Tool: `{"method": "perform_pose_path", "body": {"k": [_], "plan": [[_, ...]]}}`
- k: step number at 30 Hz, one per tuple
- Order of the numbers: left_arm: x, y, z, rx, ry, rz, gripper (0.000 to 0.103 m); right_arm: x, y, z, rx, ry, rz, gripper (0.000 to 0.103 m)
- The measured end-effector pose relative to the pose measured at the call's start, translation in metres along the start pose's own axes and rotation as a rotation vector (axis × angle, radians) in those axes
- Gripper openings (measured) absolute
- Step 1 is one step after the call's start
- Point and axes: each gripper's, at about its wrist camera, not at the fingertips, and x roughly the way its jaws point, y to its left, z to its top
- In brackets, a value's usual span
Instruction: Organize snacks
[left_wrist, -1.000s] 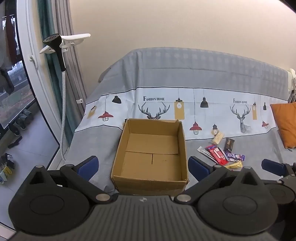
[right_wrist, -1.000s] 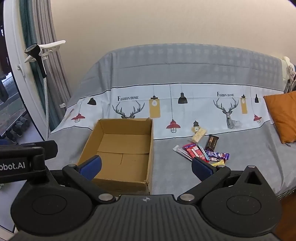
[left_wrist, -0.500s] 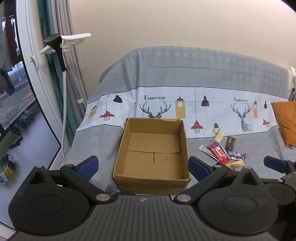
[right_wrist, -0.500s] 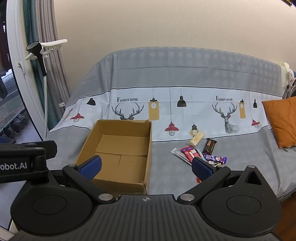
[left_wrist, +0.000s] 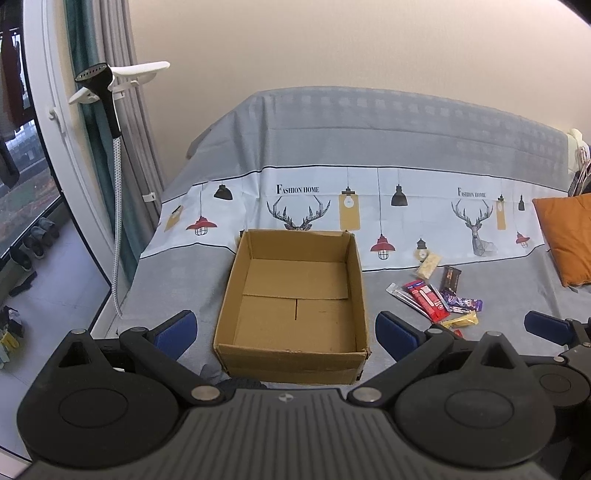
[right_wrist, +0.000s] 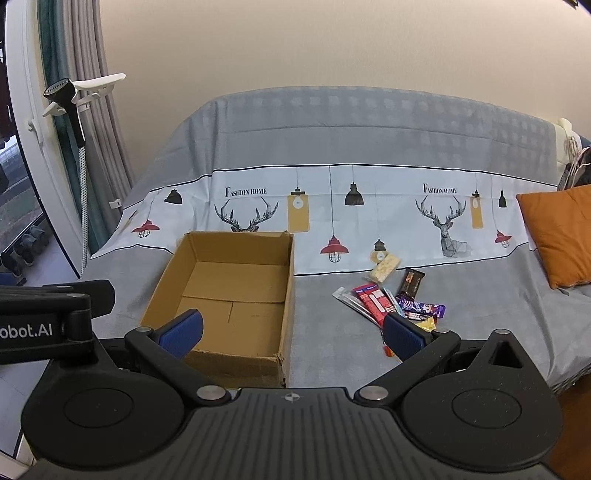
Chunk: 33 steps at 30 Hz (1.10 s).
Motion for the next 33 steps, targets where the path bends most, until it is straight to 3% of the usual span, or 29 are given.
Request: {"method": "perform_pose_path", "body": {"k": [33], "plan": [[0.0050, -0.0078, -0.0047, 0.017, 0.013, 0.015, 0.103, 0.0047, -0.0057, -0.0085, 0.001, 0.018, 0.013, 0.103]]}}
